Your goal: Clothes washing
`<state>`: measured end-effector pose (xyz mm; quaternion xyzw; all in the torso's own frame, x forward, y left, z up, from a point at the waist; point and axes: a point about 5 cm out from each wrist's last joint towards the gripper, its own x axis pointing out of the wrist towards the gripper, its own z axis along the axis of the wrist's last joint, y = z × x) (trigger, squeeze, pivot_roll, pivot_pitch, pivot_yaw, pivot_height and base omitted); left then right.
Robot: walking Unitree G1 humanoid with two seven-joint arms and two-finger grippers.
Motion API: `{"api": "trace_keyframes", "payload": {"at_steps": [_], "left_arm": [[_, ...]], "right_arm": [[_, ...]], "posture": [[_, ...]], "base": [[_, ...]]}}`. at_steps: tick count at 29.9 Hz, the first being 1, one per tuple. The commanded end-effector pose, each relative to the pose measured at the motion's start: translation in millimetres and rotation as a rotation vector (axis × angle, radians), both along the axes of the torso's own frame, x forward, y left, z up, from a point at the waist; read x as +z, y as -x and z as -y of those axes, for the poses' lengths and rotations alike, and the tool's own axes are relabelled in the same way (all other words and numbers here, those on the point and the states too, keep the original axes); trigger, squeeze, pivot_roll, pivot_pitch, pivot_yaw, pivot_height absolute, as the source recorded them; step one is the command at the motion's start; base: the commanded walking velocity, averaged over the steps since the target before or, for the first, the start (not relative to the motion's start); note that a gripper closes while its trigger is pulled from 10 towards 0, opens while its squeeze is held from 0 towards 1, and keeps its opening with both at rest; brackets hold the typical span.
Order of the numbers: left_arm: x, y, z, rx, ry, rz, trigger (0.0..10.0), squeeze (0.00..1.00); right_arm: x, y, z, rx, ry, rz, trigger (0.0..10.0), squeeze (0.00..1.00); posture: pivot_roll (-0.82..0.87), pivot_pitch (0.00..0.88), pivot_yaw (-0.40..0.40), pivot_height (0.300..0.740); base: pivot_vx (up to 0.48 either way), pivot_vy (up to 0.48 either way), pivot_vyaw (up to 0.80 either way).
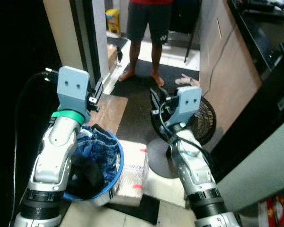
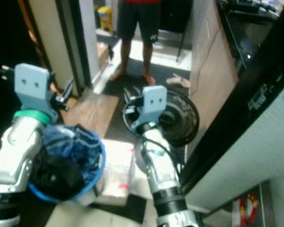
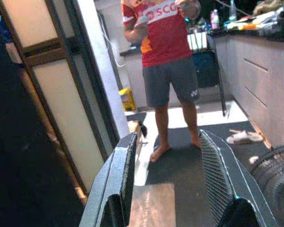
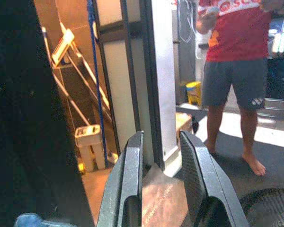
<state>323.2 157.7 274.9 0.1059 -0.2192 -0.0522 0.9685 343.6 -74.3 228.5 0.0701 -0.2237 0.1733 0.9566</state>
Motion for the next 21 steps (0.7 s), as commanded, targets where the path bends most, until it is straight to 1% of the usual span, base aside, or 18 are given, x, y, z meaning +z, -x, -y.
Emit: {"api": "trace_keyframes", "payload": {"at_steps": [1, 3, 8, 21], "left_arm": [[-2.5, -0.6, 2.0, 0.0, -0.005, -0.01, 10.0, 0.0], [-2.8, -0.9, 1.8, 0.004, -0.004, -0.012, 10.0, 0.0], [-4.4, -1.6, 0.9, 0.015, -0.019, -0.02, 10.0, 0.0], [-5.1, -1.4, 0.3, 0.018, -0.019, -0.022, 10.0, 0.0]], "right_arm": [[-1.9, 0.9, 3.1, -0.005, 0.0, -0.005, 10.0, 0.0], [-2.3, 1.1, 2.8, -0.003, 0.005, -0.005, 10.0, 0.0], [-5.0, -0.5, 4.6, -0.029, 0.048, -0.014, 10.0, 0.0], [-5.7, -0.3, 4.0, -0.024, 0.044, -0.013, 10.0, 0.0]], "posture": [[0.13, 0.065, 0.015, 0.74], [0.13, 0.065, 0.015, 0.74], [0.13, 0.066, 0.016, 0.74], [0.14, 0.069, 0.014, 0.74]], "base": [[0.0, 0.0, 0.0], [0.0, 0.0, 0.0], [0.0, 0.0, 0.77], [0.0, 0.0, 0.78]]}}
